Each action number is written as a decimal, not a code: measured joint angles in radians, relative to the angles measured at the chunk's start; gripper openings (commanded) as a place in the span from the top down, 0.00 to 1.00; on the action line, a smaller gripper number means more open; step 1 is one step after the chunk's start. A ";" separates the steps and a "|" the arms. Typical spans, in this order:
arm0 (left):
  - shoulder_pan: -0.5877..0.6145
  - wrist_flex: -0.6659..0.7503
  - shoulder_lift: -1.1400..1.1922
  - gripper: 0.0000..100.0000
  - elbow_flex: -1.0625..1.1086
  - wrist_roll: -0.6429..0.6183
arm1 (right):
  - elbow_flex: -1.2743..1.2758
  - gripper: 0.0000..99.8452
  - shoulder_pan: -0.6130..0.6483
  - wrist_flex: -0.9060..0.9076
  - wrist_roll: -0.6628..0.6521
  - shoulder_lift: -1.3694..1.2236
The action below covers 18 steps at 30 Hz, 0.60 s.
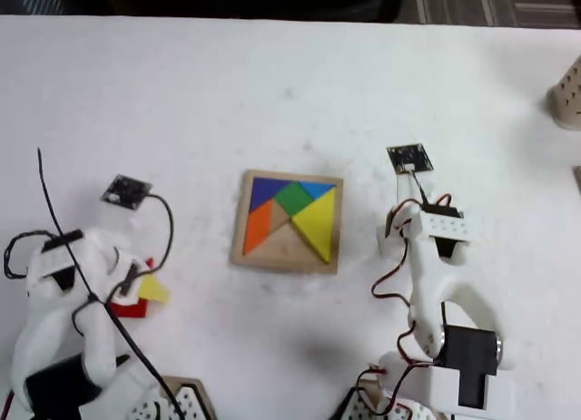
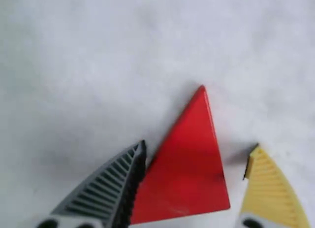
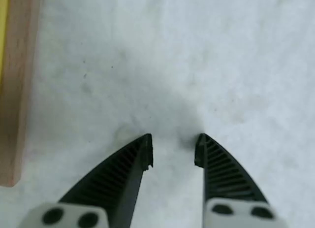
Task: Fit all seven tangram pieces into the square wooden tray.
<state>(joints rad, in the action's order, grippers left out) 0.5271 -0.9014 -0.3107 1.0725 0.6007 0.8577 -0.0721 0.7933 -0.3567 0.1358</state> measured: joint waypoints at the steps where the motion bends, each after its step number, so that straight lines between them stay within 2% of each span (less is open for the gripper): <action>1: 0.002 0.000 0.002 0.68 -0.003 0.000 | 0.000 0.86 0.000 0.000 0.000 0.000; 4: 0.008 0.000 0.003 0.68 -0.003 0.011 | 0.000 0.86 0.000 0.000 0.000 0.000; 10: 0.055 -0.003 0.003 0.81 -0.005 0.023 | 0.000 0.86 0.000 0.000 0.000 0.000; 15: 0.150 -0.014 0.002 0.71 -0.006 0.040 | 0.000 0.86 0.000 0.000 0.000 0.000; 18: 0.230 -0.011 0.002 0.70 -0.008 0.117 | 0.002 0.86 0.000 0.000 0.000 0.000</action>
<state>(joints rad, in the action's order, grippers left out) 0.7572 -0.9122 -0.3092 1.0648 0.7173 0.8592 -0.0721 0.7933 -0.3567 0.1358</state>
